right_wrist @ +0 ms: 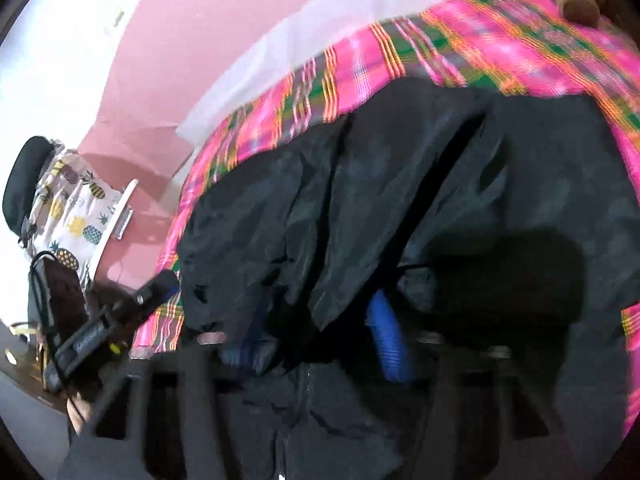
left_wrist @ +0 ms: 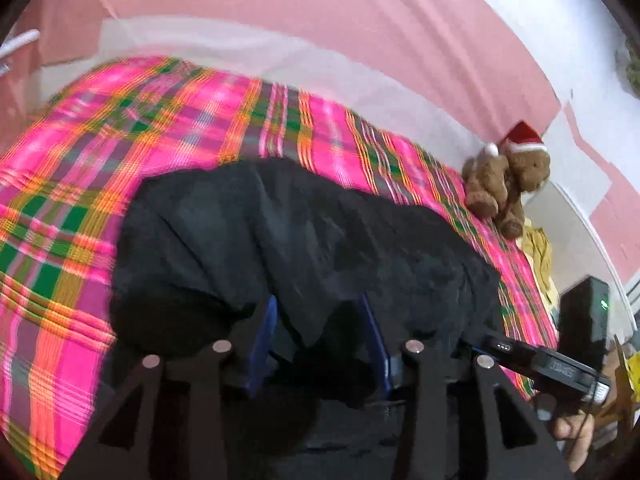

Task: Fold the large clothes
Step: 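Fold the collar down toward the hem with both tools and release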

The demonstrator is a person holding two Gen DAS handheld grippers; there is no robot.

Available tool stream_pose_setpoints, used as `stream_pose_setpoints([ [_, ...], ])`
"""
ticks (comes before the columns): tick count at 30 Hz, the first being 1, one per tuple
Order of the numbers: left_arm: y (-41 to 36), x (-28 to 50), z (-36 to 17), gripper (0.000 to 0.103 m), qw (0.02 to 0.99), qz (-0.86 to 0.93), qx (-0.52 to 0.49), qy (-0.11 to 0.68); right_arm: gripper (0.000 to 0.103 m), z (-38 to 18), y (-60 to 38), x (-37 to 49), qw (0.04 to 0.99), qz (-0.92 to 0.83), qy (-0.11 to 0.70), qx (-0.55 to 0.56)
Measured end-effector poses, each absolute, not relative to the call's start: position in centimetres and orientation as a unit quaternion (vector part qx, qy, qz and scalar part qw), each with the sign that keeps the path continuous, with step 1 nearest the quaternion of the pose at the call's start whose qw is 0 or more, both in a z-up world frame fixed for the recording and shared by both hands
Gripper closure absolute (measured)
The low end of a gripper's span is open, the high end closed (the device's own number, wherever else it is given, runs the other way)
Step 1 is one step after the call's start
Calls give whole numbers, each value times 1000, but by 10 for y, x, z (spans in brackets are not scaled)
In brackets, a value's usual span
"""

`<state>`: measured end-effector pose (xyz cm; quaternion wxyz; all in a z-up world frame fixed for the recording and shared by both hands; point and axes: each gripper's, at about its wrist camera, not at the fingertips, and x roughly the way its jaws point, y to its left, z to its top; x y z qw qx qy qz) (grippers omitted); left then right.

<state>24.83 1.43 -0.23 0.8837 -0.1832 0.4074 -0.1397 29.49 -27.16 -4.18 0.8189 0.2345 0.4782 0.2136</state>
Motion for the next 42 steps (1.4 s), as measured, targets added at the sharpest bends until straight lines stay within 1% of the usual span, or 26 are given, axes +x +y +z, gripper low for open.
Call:
stream_pose_setpoints([
  [3,4,240,-11,58,879,-152,-174,417,99,-39,-277,281,838,205,459,213],
  [5,2,233,-7,58,882,-156,-170,410,99,-39,-287,274,841,197,455,216],
  [7,2,231,-1,58,889,-153,-173,396,99,-46,-294,267,842,187,457,215],
  [9,3,230,-1,58,892,-154,-176,387,99,-65,-295,266,835,178,475,215],
  [11,-1,232,-15,58,887,-149,-175,401,99,-76,-293,267,830,178,483,216],
  [13,-7,236,-39,58,873,-141,-168,436,99,-81,-287,268,832,179,482,208],
  [16,-10,235,-57,61,879,-125,-146,436,99,-84,-279,271,835,180,483,192],
  [19,-14,241,-63,61,880,-110,-127,444,98,-87,-279,273,835,185,480,194],
  [22,-18,242,-62,61,880,-104,-117,448,87,-71,-284,263,843,178,472,188],
  [23,-18,241,-59,61,879,-106,-114,450,80,-60,-287,257,850,174,464,176],
  [24,-16,237,-54,61,878,-108,-115,452,78,-47,-290,250,860,174,451,164],
  [26,-10,230,-44,62,874,-115,-128,455,78,-24,-295,241,879,173,421,143],
  [29,1,221,-16,62,892,-118,-127,418,78,8,-303,249,904,164,377,120],
  [31,8,230,5,62,911,-105,-110,384,78,15,-300,267,911,151,368,107],
  [33,15,248,13,62,919,-86,-106,369,78,11,-292,292,914,139,370,91],
  [36,28,278,-6,62,913,-55,-108,390,78,-22,-299,319,900,105,417,74],
  [37,31,284,-18,62,907,-43,-106,405,81,-33,-305,322,895,101,428,75],
  [38,35,288,-32,59,902,-38,-105,417,84,-45,-309,322,893,105,431,79],
  [39,38,287,-46,59,901,-47,-111,417,87,-51,-311,320,893,104,429,81],
  [42,39,280,-62,59,907,-52,-110,402,89,-62,-310,313,899,96,422,74],
])
